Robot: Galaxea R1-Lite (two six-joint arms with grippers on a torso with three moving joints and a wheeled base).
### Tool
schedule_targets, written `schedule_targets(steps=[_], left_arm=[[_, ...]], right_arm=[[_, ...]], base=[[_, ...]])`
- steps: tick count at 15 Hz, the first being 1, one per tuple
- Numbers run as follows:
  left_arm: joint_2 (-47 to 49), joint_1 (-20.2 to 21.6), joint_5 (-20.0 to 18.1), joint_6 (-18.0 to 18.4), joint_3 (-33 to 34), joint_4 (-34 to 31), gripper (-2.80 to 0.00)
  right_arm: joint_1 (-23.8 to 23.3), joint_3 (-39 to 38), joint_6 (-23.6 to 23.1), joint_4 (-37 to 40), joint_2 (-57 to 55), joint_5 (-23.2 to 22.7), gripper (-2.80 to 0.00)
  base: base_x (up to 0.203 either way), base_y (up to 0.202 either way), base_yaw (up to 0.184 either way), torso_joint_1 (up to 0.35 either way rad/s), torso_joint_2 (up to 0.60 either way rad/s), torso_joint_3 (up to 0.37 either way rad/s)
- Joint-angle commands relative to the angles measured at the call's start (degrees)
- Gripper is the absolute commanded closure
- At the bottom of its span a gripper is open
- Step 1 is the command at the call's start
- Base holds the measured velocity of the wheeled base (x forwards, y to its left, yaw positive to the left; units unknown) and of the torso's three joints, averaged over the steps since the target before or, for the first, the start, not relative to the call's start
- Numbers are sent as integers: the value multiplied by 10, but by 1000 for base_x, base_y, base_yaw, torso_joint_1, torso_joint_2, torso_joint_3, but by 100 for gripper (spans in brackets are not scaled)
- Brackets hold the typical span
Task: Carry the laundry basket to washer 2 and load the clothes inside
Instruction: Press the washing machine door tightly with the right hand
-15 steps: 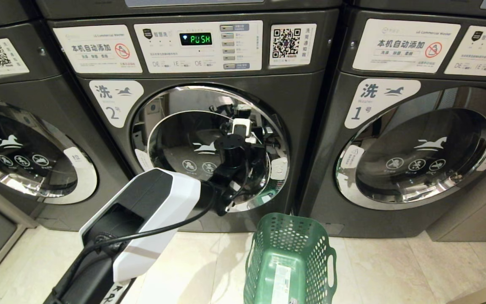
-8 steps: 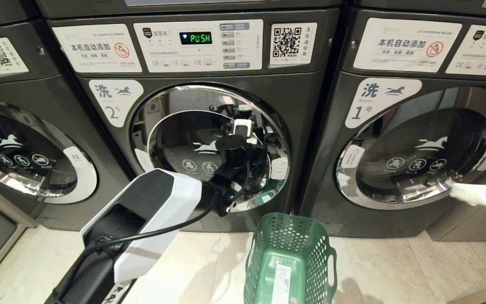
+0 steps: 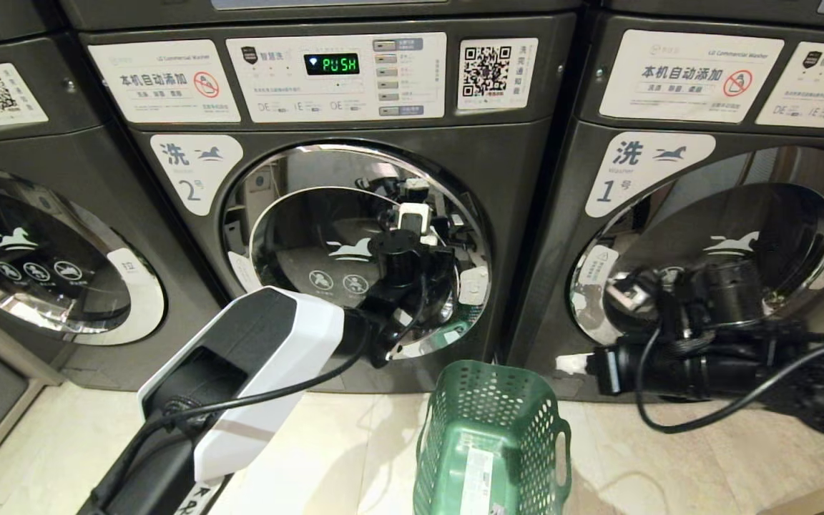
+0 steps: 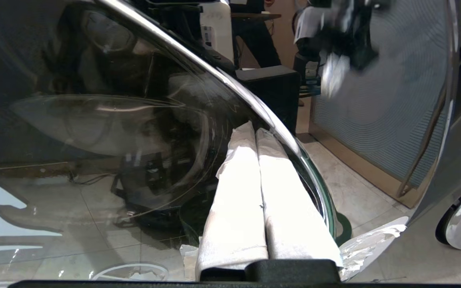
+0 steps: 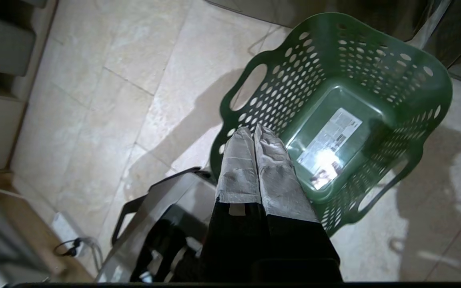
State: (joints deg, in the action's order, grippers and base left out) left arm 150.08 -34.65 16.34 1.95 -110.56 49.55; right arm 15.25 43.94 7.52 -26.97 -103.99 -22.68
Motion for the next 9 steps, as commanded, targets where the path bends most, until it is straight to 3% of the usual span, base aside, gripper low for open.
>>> schedule_targets(steps=[1, 4, 9], left_arm=[[2, 0, 4, 0, 1, 3, 0], [2, -1, 6, -1, 1, 3, 0], [8, -11, 24, -1, 1, 3, 0]], right_arm=[[23, 14, 1, -146, -174, 32, 0], [61, 67, 4, -293, -287, 86, 0], [104, 204, 3, -394, -369, 204, 0]], base=[[0, 0, 0, 0, 0, 0], [0, 0, 0, 0, 0, 0], [0, 0, 0, 0, 0, 0]])
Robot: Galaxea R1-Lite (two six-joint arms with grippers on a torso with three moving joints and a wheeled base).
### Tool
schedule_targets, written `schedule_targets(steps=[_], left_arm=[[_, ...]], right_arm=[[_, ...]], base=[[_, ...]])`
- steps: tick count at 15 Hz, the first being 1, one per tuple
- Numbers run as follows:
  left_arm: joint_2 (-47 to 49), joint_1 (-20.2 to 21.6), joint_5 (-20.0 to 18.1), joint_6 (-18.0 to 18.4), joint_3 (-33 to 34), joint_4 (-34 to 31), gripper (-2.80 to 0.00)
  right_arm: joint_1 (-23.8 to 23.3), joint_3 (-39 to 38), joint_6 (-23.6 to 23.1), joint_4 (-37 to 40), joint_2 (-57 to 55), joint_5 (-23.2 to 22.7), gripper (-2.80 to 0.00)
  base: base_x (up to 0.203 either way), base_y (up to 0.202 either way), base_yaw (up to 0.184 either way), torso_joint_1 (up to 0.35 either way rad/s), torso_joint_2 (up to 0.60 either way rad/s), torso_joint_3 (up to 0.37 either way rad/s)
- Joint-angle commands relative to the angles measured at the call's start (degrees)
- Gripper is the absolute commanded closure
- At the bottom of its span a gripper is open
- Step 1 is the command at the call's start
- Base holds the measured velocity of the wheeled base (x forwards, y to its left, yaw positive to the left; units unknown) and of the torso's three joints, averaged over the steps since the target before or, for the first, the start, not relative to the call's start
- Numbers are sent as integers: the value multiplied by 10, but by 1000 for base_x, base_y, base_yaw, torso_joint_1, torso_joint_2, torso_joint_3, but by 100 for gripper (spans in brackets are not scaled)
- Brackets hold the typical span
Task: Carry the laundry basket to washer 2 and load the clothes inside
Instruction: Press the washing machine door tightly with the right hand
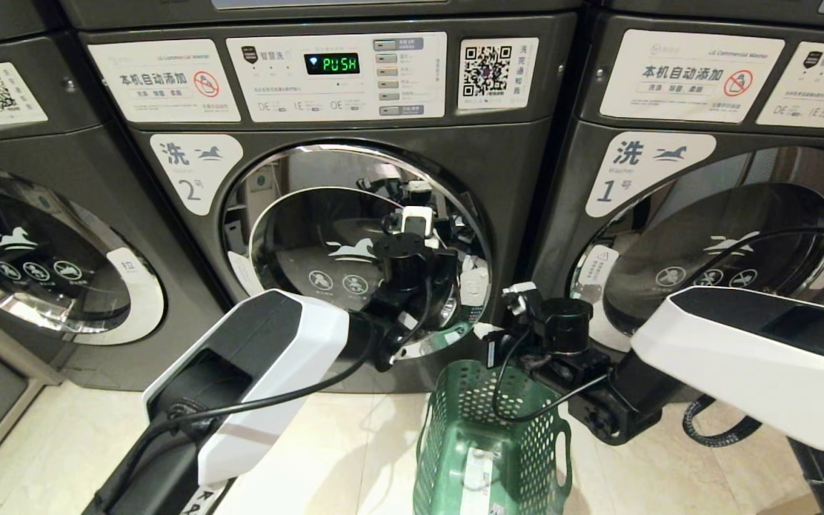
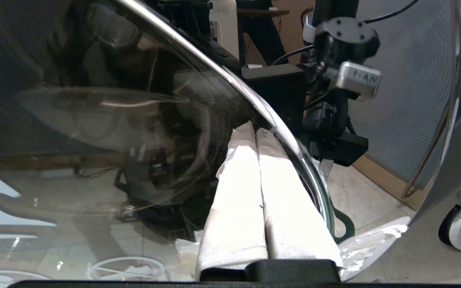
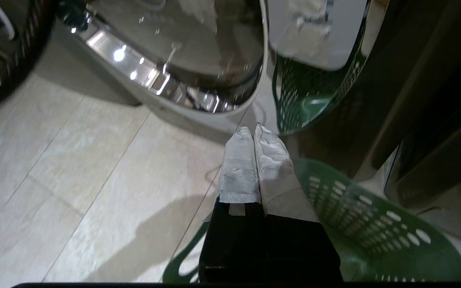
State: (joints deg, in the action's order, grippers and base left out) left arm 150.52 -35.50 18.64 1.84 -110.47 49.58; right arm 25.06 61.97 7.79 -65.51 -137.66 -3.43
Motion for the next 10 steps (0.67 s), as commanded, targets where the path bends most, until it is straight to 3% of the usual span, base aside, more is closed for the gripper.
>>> schedule_targets(steps=[1, 4, 10], left_arm=[[5, -5, 4, 0, 0, 3, 0], [7, -6, 4, 1, 0, 3, 0], [0, -7, 9, 1, 0, 2, 0]], right_arm=[[6, 36, 0, -13, -36, 29, 0], [6, 75, -5, -15, -51, 48, 0], [-6, 242, -33, -40, -135, 80, 0]], base=[[0, 0, 0, 0, 0, 0], [0, 0, 0, 0, 0, 0], [0, 0, 0, 0, 0, 0]])
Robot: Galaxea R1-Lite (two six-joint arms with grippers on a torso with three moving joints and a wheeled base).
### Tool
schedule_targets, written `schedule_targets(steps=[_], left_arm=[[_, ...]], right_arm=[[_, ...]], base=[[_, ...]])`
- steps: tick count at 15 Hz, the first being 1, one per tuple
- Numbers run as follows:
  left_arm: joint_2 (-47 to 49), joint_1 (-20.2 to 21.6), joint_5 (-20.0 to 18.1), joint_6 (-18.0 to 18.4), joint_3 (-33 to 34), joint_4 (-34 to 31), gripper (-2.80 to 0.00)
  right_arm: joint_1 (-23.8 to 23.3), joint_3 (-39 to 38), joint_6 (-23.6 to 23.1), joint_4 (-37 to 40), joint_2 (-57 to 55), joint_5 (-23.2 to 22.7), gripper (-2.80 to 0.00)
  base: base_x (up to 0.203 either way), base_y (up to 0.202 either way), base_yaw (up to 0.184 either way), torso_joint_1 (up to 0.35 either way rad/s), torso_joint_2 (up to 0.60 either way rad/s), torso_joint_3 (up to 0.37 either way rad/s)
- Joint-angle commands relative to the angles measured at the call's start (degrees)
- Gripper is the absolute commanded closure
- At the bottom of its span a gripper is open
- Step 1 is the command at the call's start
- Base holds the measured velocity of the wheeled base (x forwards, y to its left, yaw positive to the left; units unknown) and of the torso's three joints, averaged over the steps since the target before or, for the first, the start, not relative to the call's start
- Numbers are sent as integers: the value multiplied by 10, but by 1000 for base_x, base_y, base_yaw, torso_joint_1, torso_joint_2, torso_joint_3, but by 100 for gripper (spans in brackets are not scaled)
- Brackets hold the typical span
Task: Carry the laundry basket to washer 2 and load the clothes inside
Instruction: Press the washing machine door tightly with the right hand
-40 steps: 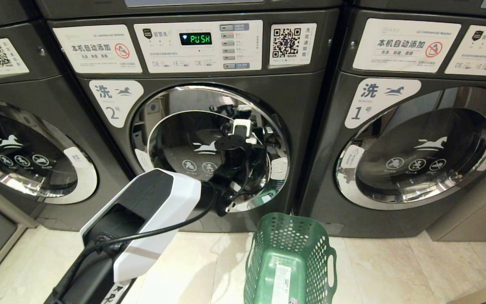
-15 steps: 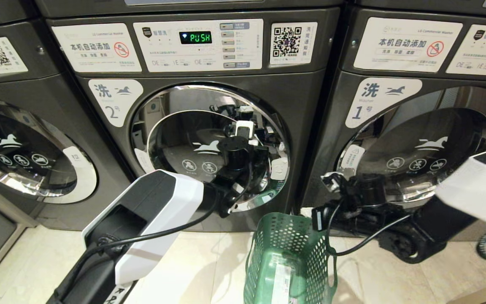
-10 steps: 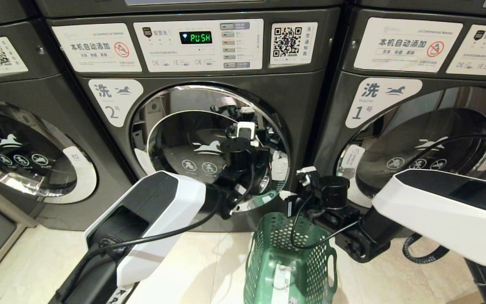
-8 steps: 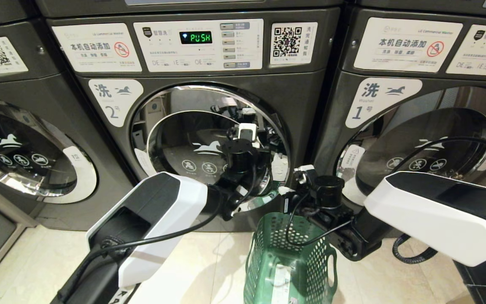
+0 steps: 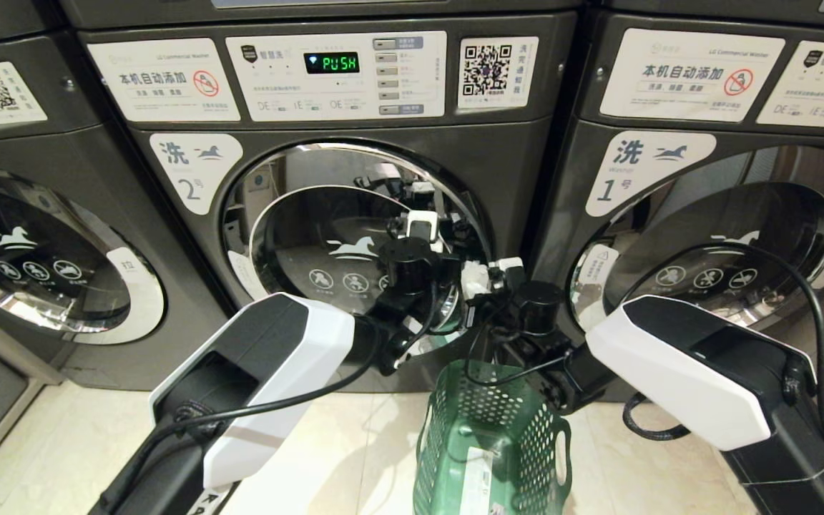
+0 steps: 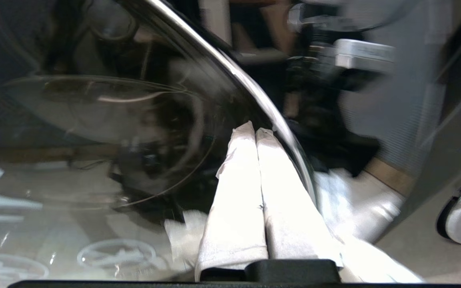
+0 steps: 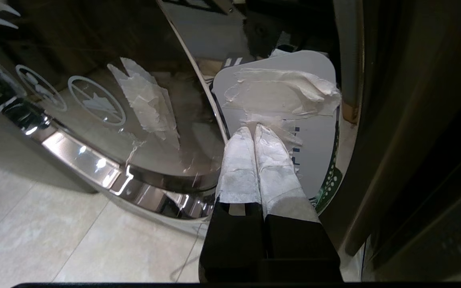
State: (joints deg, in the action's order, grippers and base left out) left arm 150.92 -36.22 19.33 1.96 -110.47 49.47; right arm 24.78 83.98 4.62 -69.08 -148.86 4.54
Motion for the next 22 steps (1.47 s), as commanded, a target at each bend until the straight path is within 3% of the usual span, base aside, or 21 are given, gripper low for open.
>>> schedule_targets(steps=[1, 10, 19, 22], left_arm=[[-6, -3, 6, 1, 0, 3, 0], [-82, -20, 64, 1, 0, -44, 0], [-191, -69, 153, 1, 21, -65, 0], [-194, -73, 158, 1, 22, -65, 0]], right_arm=[[-6, 36, -3, -5, -34, 1, 0], [-53, 268, -41, -2, -167, 0, 0], [-58, 275, -39, -54, -168, -4, 0], [-53, 275, -40, -59, -149, -6, 0]], base=[[0, 0, 0, 0, 0, 0], [0, 0, 0, 0, 0, 0], [0, 0, 0, 0, 0, 0], [0, 0, 0, 0, 0, 0]])
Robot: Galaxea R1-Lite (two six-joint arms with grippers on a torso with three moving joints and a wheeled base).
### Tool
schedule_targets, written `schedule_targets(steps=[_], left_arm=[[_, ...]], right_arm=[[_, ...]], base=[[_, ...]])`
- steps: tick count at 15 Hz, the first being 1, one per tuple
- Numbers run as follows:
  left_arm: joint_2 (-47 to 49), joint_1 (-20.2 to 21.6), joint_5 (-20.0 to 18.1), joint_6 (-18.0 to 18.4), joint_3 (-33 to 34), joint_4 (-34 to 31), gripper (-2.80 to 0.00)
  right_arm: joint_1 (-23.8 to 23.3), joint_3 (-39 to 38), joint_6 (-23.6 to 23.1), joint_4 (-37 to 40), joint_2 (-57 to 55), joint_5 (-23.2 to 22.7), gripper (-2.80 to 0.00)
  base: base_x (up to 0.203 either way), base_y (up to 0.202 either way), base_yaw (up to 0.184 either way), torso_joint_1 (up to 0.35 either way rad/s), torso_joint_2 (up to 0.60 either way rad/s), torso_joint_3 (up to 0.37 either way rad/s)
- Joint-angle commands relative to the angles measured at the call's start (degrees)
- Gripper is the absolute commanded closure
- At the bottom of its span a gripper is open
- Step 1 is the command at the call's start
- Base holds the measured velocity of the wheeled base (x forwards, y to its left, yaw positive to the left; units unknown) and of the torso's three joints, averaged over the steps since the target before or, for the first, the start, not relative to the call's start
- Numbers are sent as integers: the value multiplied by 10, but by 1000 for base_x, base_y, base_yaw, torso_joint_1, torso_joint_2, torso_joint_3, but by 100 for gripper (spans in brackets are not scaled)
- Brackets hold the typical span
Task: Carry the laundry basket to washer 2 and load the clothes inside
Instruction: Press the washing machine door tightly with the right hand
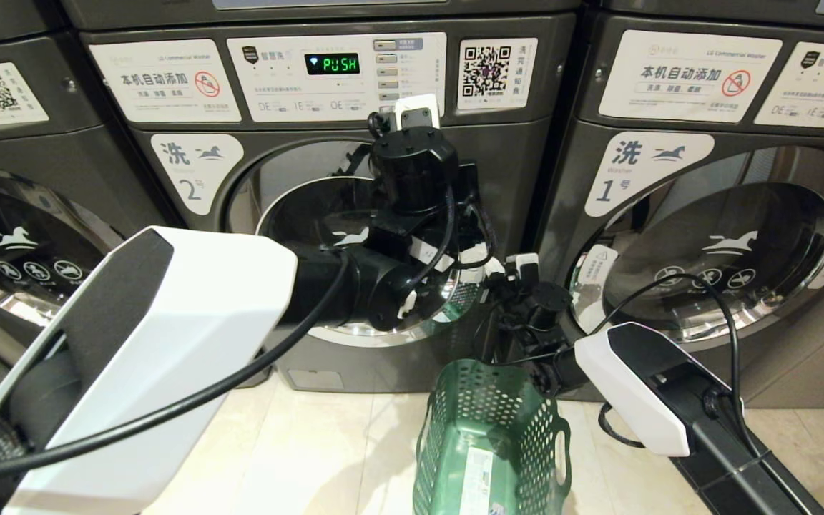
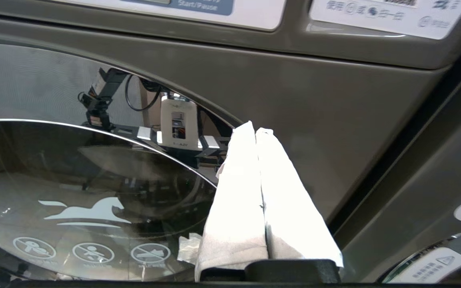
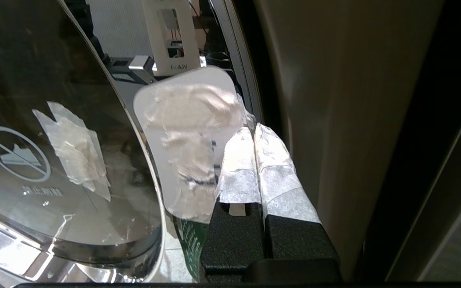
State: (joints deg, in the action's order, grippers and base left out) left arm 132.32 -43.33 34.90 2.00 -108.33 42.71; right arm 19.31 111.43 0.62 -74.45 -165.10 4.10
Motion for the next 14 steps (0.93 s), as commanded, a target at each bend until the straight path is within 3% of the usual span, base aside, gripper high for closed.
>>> schedule_targets(steps=[1, 14], left_arm=[[-8, -2, 3, 1, 0, 4, 0], [-37, -8, 38, 1, 2, 6, 0]], right_arm=[[4, -1, 0, -4, 25, -2, 0], [34, 1, -4, 40, 29, -16, 0]], base=[[0, 0, 0, 0, 0, 0], [0, 0, 0, 0, 0, 0]])
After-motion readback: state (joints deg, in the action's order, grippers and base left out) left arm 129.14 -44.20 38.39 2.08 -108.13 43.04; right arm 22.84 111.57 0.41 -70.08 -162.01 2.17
